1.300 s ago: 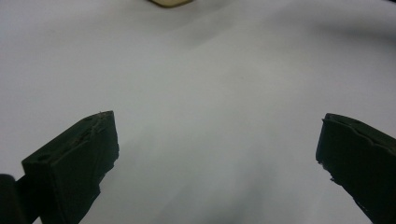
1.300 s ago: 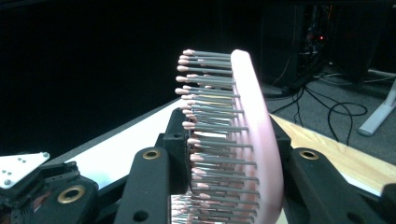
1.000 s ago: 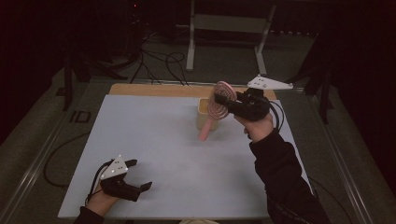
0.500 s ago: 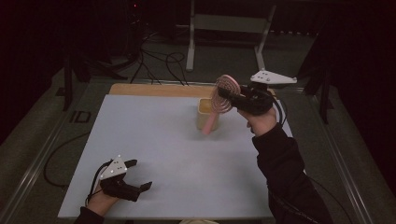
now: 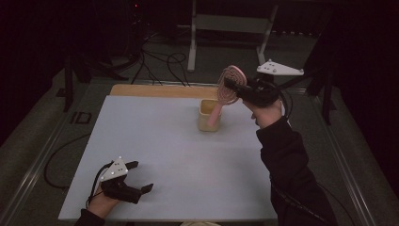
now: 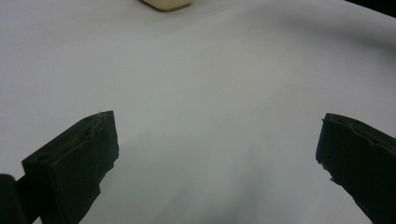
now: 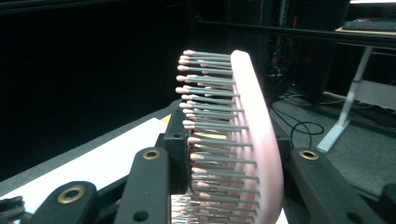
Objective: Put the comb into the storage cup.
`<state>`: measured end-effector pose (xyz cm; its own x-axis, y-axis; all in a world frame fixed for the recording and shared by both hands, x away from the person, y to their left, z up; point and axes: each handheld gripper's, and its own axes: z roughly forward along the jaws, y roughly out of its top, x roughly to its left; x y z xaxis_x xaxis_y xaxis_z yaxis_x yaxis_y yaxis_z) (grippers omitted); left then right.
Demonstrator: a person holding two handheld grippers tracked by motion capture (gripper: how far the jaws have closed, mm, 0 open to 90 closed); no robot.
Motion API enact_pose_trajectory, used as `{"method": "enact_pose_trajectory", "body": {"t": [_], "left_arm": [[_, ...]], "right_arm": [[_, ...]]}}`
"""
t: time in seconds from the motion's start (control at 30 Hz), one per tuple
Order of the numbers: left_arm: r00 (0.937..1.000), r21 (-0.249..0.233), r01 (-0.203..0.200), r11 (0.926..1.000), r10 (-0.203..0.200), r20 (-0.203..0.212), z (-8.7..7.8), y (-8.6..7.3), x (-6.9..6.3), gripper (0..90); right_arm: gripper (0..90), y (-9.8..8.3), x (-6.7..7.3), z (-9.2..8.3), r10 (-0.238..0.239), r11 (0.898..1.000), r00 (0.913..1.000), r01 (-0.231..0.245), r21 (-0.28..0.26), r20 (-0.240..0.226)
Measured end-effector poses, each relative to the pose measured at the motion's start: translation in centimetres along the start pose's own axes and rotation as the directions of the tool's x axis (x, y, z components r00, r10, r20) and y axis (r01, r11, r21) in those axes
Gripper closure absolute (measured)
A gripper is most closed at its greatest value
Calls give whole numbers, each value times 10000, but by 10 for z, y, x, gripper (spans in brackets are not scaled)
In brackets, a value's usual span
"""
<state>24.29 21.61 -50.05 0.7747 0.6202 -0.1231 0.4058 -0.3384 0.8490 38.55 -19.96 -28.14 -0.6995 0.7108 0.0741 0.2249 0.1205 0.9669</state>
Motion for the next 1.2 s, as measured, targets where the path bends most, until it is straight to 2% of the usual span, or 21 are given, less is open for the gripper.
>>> {"method": "enact_pose_trajectory", "body": {"t": [0.43, 0.57, 0.77, 0.93, 1.2], "left_arm": [[9998, -70, 192, 9998, -191, 39, 0, 0, 1, 1], [9999, -17, 69, 10000, -69, 93, 0, 1, -1, 2], [9999, -22, 77, 10000, -77, 107, 0, 1, -1, 1], [9999, -58, 65, 10000, -64, 137, 0, 1, -1, 1], [9999, -103, 20, 9999, -19, 118, 0, 1, -1, 1]], "right_arm": [[645, 15, -13, 4, -66, 9992, 9989, 85, -398, 473], [645, 19, -18, 7, 7, 9989, 9979, 23, -462, 644], [645, 21, -22, 13, -69, 9990, 9966, 104, -426, 818], [645, 21, -30, 19, 162, 9989, 9953, -120, -443, 950], [645, 19, -34, 30, 139, 9982, 9919, -64, -593, 1259]]}}
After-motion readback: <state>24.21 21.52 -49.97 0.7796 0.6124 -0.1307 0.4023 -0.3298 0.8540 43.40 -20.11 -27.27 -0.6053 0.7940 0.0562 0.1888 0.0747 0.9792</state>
